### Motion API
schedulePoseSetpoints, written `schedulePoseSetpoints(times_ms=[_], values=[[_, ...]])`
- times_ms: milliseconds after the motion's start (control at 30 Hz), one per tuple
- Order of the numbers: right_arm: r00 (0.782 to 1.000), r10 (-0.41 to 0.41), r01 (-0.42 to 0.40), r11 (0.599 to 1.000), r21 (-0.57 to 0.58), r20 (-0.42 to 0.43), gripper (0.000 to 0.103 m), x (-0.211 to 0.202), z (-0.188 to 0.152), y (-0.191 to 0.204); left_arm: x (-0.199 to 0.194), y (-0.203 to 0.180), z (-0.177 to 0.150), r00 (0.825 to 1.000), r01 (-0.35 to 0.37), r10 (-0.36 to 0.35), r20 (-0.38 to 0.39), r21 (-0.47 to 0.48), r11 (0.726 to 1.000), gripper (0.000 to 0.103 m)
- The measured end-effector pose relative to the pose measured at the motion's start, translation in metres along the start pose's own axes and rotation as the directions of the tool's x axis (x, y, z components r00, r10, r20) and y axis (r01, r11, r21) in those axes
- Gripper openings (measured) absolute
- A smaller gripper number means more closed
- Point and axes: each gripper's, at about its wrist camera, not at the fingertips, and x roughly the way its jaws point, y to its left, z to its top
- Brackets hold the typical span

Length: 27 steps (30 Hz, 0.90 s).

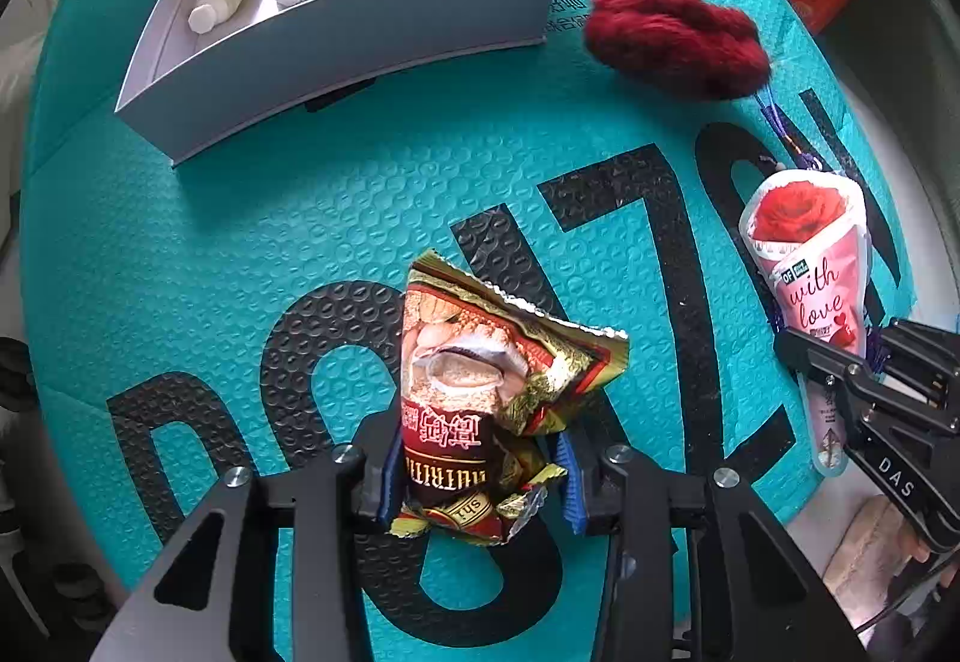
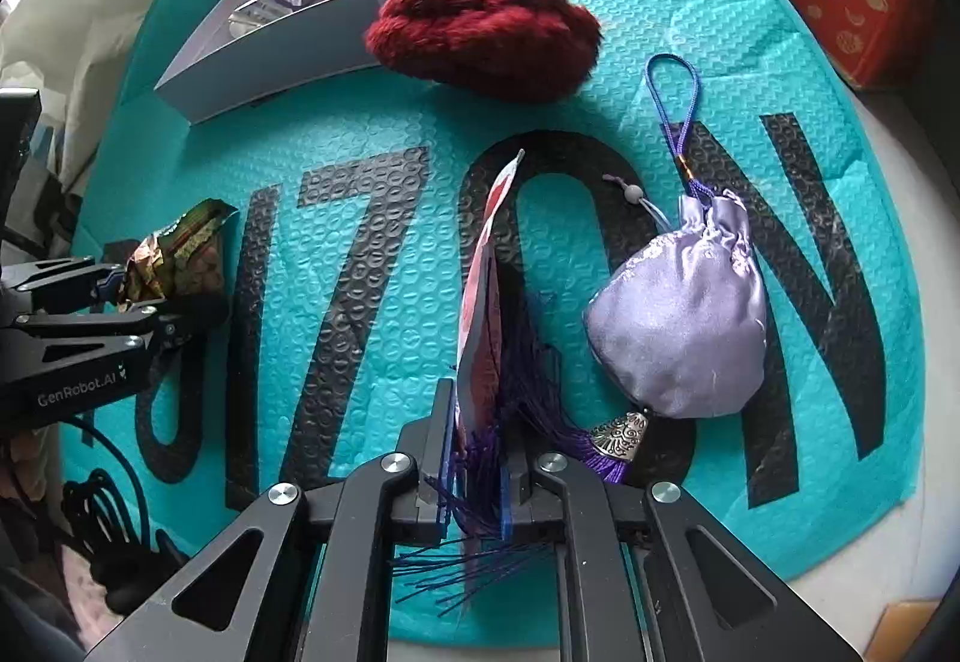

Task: Organize soft objects
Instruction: 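Grasp the pink 'with love' packet with right tool while left tool lifts the snack bag, then lift the pink packet with right tool while left tool holds the snack bag raised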

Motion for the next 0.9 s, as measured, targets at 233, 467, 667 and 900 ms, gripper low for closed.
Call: schedulePoseSetpoints(times_ms=[233, 467, 667, 900], values=[[0.999, 0.025, -0.025, 1.000, 0.005, 0.046, 0.028, 0.008, 0.020, 0.012, 0.010, -0.012, -0.002, 1.000, -0.027, 0.028, 0.003, -0.008, 1.000, 0.039], [0.994, 0.050, -0.050, 0.999, 0.000, 0.095, 0.015, -0.005, 0.023, 0.007, 0.010, 0.012, -0.011, 1.000, -0.023, 0.023, 0.002, -0.026, 0.999, 0.039], [0.989, 0.085, -0.083, 0.996, -0.021, 0.118, 0.011, -0.019, 0.022, 0.011, 0.001, 0.022, -0.023, 1.000, -0.025, 0.025, 0.013, -0.022, 0.999, 0.035], [0.984, 0.129, -0.128, 0.992, -0.015, 0.121, 0.011, -0.043, 0.012, 0.000, -0.019, 0.031, -0.025, 1.000, -0.006, 0.007, 0.015, -0.048, 0.999, 0.035]])
